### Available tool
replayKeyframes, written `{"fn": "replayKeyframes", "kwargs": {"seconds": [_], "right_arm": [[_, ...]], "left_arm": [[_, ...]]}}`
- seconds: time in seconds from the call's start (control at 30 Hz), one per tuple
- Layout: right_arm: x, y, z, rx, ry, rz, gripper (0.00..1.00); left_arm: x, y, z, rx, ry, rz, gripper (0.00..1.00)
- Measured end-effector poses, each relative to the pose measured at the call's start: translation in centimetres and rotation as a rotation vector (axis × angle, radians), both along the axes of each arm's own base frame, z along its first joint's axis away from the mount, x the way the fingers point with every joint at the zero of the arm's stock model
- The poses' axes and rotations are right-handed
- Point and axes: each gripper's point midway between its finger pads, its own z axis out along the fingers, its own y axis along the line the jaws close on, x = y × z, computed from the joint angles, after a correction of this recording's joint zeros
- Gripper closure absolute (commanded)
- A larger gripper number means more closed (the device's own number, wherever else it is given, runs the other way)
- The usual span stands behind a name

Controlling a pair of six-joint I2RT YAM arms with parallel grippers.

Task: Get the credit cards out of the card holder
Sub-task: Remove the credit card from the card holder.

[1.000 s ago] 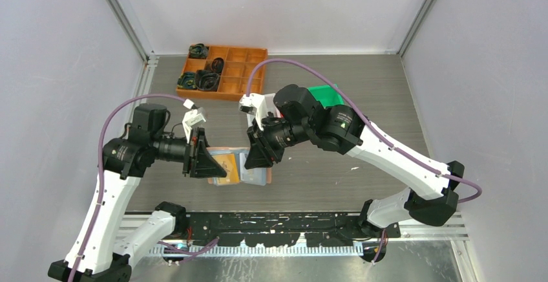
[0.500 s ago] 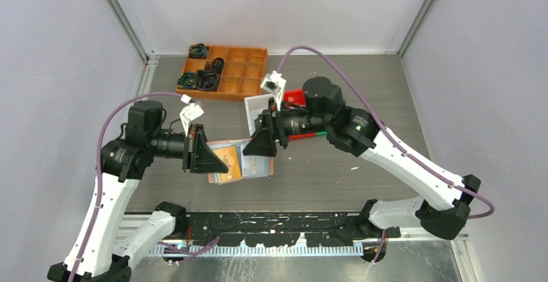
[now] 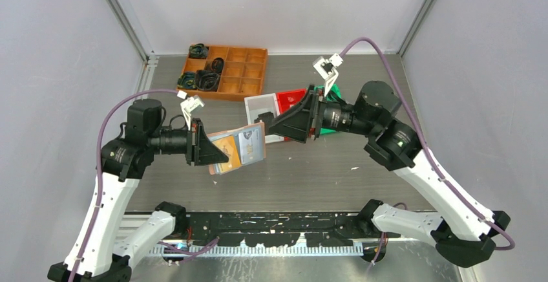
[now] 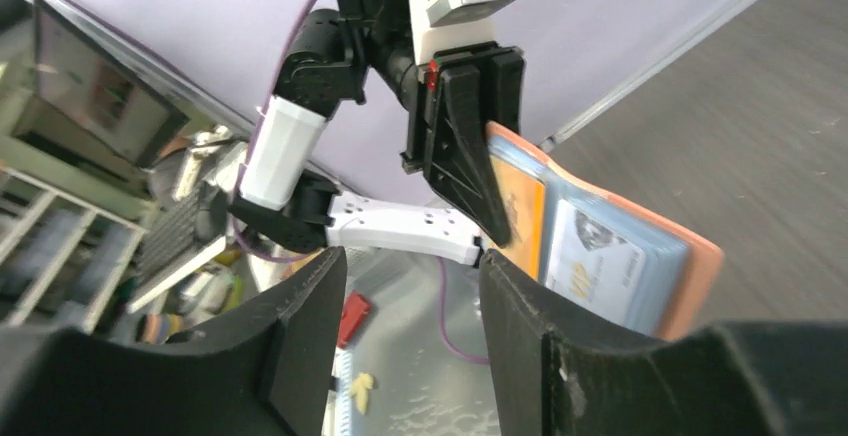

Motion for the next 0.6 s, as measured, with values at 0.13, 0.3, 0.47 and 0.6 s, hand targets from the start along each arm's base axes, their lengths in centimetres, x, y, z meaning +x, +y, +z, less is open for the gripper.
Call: {"fn": "replayKeyframes", "kwargs": {"seconds": [0.13, 0.3, 0.47, 0.6], "right_arm": [[0.0, 2.7, -1.9, 0.029, 0.115, 0.093, 0.44], [0.2, 6.4, -7.7, -0.075, 0.273, 0.164, 0.44], [-0.6, 6.7, -7.8, -0.071, 0.271, 0.195, 0.45], [-0.8, 6.8, -7.8, -0.074, 0.263, 0.201, 0.46]], "left_arm": [[0.1, -0.1, -0.1, 0.000, 0.024, 0.006, 1.00], [0.0, -0.3, 0.2, -0.015, 0.057, -0.017, 1.00], [0.0, -0.6, 0.5, -0.033, 0.100, -0.036, 1.00], [-0.1, -0.9, 0.9, -0.055, 0.139, -0.045, 1.00]]}}
